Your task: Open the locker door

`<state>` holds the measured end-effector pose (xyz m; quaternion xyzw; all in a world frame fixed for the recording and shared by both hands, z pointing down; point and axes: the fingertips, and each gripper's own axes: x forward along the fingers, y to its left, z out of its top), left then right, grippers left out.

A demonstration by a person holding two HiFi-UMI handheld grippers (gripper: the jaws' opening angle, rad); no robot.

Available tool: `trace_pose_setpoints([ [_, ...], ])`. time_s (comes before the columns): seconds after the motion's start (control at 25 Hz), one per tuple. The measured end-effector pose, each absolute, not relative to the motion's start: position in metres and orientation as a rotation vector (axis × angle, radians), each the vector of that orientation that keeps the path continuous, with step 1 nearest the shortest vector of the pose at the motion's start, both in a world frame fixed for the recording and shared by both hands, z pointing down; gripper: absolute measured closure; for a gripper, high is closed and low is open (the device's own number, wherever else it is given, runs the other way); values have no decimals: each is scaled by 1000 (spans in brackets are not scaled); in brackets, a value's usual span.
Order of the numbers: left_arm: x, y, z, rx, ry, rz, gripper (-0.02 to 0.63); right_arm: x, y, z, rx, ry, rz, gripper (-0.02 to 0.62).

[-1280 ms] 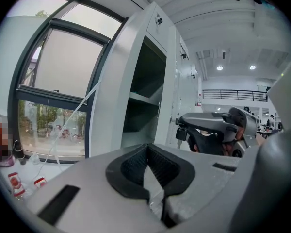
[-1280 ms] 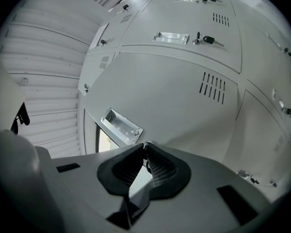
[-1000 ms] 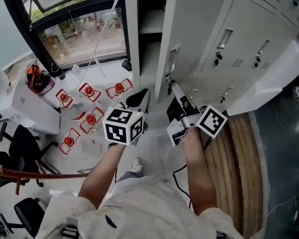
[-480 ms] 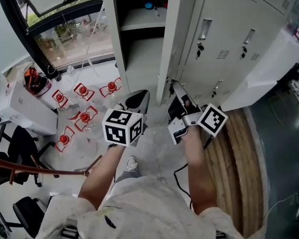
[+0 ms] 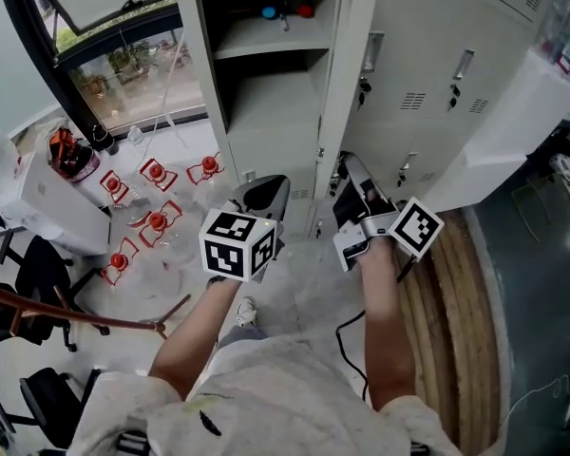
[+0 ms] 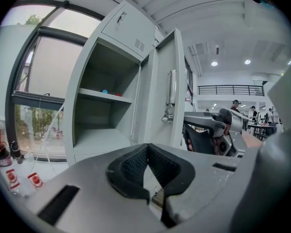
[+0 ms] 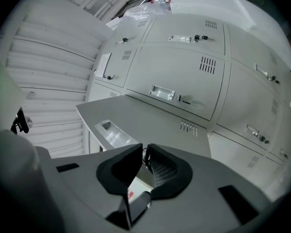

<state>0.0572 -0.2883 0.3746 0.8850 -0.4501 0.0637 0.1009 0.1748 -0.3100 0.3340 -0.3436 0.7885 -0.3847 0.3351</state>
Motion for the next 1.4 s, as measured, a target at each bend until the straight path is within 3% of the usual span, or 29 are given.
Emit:
trace_pose_setpoints([
  [0.64, 106, -287, 365, 2647, -1339, 192, 600, 256, -324, 338, -974, 2037, -974, 551],
  [1.4, 97, -287, 371, 2624, -1367, 211, 600, 324, -357, 340, -1054, 1973, -948, 549],
])
